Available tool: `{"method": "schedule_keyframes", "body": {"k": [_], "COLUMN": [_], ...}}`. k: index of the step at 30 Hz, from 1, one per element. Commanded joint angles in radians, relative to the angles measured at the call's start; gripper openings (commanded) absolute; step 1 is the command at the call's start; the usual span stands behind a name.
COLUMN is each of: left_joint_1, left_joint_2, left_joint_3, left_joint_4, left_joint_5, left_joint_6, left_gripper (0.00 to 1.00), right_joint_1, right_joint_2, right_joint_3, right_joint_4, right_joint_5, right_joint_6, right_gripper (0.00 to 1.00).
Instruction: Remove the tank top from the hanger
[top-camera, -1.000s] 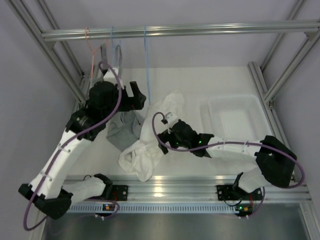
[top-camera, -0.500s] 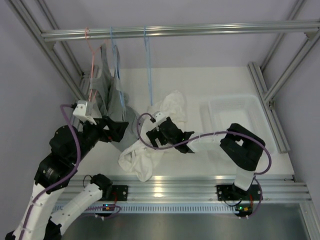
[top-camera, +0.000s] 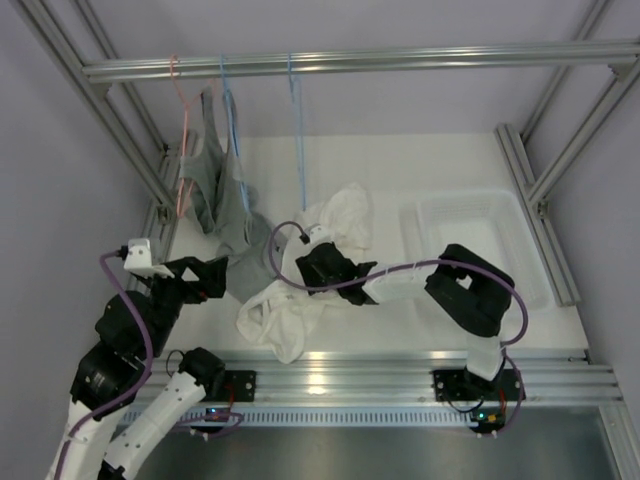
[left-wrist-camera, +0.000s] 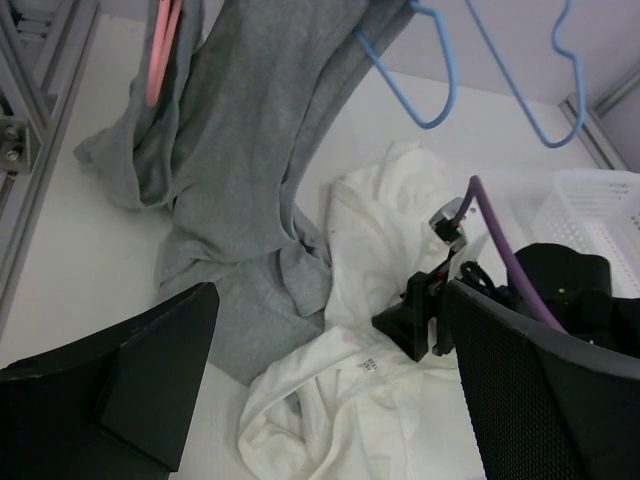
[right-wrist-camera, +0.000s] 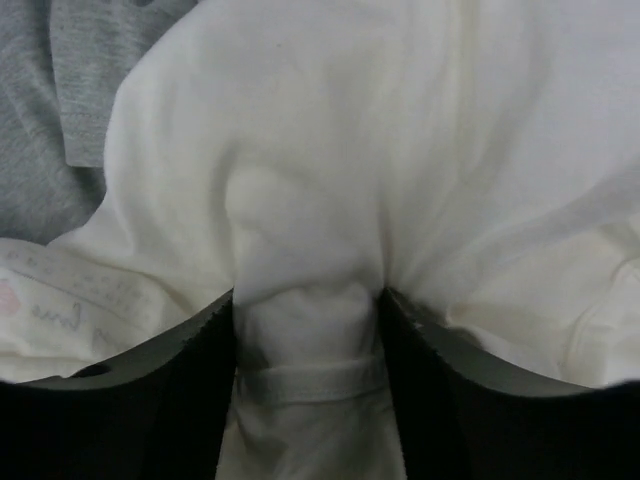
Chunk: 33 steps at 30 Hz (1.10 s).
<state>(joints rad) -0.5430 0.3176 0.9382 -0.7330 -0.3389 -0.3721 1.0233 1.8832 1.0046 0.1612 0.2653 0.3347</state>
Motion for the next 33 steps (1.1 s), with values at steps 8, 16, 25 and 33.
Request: {"method": "schedule_keyframes", "body": {"k": [8, 16, 25, 33], "left_joint_1": [0.0, 0.002, 0.0, 0.0], "left_joint_2": [-0.04, -0.028, -0.026, -0.018], "left_joint_3": [-0.059, -0.064, -0.065, -0.064], "left_joint_4": [0.06, 0.06, 0.055, 0.055], "left_joint_5": [-0.098, -0.089, -0.084, -0.078], "left_joint_6": [0.012, 0.013, 0.012, 0.012], "left_gripper": [0.99, 0.99, 0.99, 0.99], "right_joint_1": [0.075, 0.116, 0.115, 0.104], "right_joint_2": [-0.145, -0.528, -0.595, -0.633], "right_joint_3": [-0.169, -0.195, -0.224, -0.271], "right_joint_4": [-0.223, -0.304, -0.345, -0.361], "right_joint_5": [0.023, 0.113, 0.176, 0.215], "right_joint_6": [0.202, 0.176, 0.15, 0.179], "right_gripper": [0.0, 0.07, 0.0, 0.37]}}
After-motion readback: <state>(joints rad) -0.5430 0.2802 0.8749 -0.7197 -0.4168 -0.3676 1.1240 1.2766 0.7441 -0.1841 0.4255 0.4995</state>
